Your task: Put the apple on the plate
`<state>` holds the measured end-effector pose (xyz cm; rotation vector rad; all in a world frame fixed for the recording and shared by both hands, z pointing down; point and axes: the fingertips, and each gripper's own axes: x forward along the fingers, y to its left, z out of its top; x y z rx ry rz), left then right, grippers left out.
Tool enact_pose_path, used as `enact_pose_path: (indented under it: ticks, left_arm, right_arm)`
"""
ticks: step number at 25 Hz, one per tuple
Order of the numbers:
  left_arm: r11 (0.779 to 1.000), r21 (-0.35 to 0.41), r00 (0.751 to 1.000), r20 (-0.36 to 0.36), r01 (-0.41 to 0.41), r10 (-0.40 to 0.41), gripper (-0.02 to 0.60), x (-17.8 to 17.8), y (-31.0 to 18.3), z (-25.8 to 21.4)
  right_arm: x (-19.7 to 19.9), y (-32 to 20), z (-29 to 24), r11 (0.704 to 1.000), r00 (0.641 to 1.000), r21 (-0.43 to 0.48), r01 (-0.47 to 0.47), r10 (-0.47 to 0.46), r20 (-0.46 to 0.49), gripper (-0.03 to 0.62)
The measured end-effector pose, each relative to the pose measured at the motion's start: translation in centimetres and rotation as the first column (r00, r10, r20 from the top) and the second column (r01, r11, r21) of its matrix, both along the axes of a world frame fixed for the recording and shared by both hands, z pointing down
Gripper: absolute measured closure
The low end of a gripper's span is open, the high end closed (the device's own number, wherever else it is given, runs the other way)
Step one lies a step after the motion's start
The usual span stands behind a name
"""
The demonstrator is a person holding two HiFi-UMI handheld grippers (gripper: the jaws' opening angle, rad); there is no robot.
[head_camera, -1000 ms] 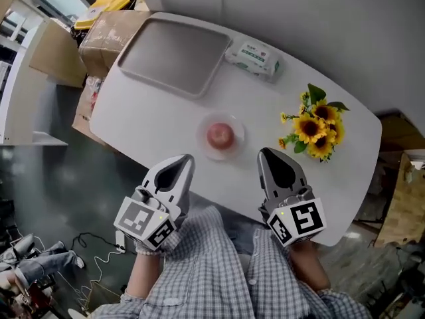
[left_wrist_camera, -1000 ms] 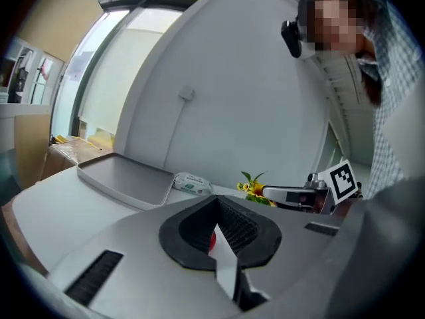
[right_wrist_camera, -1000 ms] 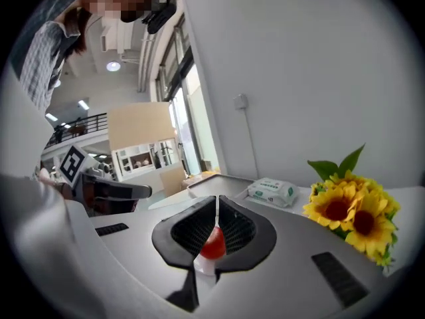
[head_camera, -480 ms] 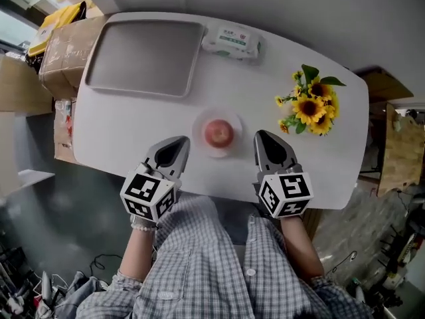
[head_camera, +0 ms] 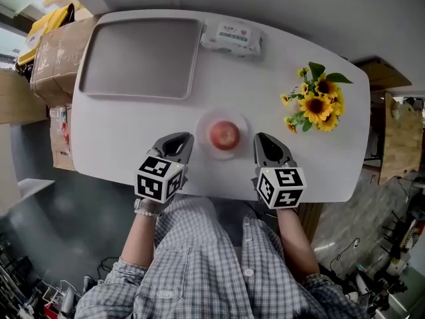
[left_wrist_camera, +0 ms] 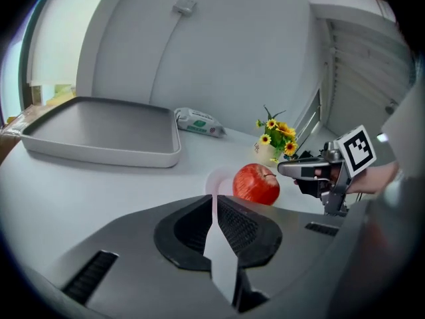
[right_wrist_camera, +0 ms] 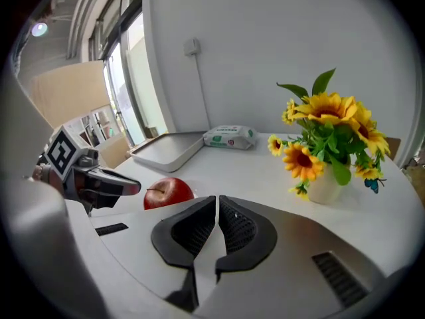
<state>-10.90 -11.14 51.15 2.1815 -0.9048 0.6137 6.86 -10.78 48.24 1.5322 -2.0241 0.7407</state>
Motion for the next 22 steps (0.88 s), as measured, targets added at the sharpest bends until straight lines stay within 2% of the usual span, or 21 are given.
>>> enact_pose_path:
  ticks: [6,9,11,13,16,22]
  left_arm:
    - [0.995,-0.096,1.000,-0.010,0.010,-0.011,0.571,-0.1,0.4,2.3]
    - [0.994,-0.109,1.000,-0.015,0.015,-0.017,0.567,0.1,0.2,2.7]
    - [0.993,-0.116,1.000,-0.022,0.012,-0.015,0.521,0.3,0.2,2.8]
    - [0.992,-0.124,1.000,-0.022,0.004,-0.007,0.501,0.6,0.1,3.0]
    - [0.991,-0.137,1.000,-0.013,0.005,-0.006,0.495,0.8,0.0,3.4]
    - [0.986,-0.163,0.999,-0.017,0.041,-0.045,0.494,0.9,-0.2,3.7]
  right_arm:
    - [-0.3,0.8,3.4,0.993,1.000,-0.120,0.002,0.002,0.028,0.563]
    - [-0.8,1.0,4.4,0.990,0.999,-0.143,0.020,-0.014,0.046,0.563]
    - [-1.2,1.1,4.9,0.986,0.998,-0.162,0.029,-0.020,0.058,0.555]
    - [-1.5,1.1,5.4,0.982,0.997,-0.185,0.038,-0.024,0.076,0.532]
    - [-1.7,1.2,5.9,0.975,0.993,-0.222,0.025,0.001,0.116,0.510]
    - [-1.7,1.3,6.3,0.966,0.986,-0.258,0.002,0.042,0.163,0.505]
